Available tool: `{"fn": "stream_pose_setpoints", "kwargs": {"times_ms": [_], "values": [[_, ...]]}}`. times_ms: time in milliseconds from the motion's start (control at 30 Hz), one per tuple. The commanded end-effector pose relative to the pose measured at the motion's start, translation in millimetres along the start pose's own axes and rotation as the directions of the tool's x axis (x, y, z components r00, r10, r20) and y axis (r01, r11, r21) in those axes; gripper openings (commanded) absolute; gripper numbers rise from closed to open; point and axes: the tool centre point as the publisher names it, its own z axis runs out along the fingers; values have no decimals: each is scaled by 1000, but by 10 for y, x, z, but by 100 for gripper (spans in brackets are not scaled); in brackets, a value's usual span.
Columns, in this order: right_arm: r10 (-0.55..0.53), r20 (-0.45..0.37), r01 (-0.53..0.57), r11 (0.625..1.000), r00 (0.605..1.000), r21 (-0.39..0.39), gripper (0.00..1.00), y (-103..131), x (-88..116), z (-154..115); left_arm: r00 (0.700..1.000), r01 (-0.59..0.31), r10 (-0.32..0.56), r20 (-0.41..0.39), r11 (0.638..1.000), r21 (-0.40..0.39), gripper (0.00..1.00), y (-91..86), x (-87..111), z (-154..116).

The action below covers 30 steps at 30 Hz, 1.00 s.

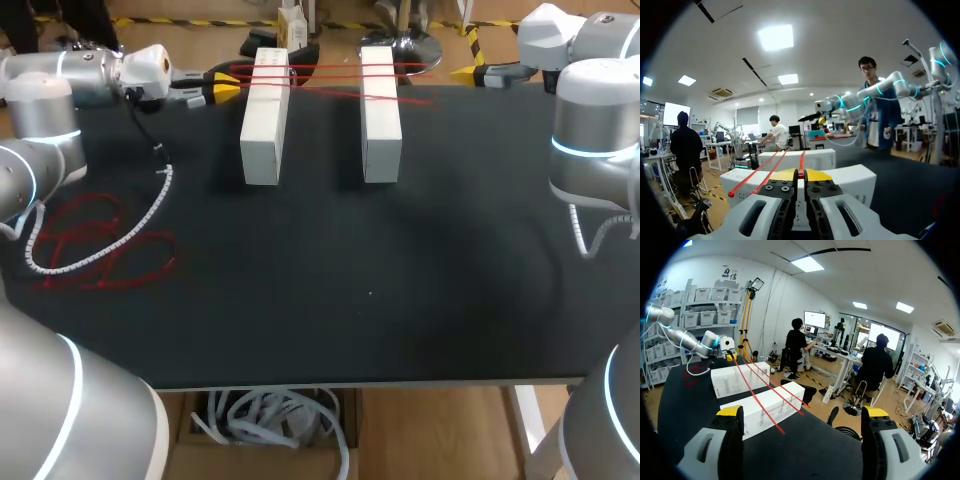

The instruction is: Grab the tape and strap the tape.

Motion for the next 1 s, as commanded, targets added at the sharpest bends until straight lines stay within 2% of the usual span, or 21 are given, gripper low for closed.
{"fn": "stream_pose_setpoints", "kwargs": {"times_ms": [33, 100, 267, 500, 667, 800, 1000], "values": [[0, -2, 0, 1000, 1000, -1, 100, -2, -6, -2, 995, 3, 9, -104, 994, 108, 0, -80, -3, 56], [0, -2, 0, 1000, 1000, -1, 100, -2, -6, -2, 996, 3, 10, -89, 989, 145, 0, -172, 25, 93], [0, -2, 0, 1000, 1000, -1, 100, -2, -6, -2, 998, 5, 6, -62, 985, 170, 0, -365, 86, 146], [0, -2, 0, 1000, 1000, -1, 100, -2, -6, -2, 999, -47, 50, -8, 973, 224, 0, -607, 144, 199], [0, -2, 0, 1000, 1000, -1, 100, -2, -6, -2, 998, -68, 66, 17, 971, 229, 0, -736, 148, 248], [0, -2, 0, 1000, 1000, -1, 100, -2, -6, -2, 998, -69, 69, 7, 975, 212, 0, -805, 167, 280], [0, -2, 0, 1000, 1000, -1, 100, -2, -6, -2, 998, -69, 69, 7, 975, 212, 0, -805, 167, 280]]}}
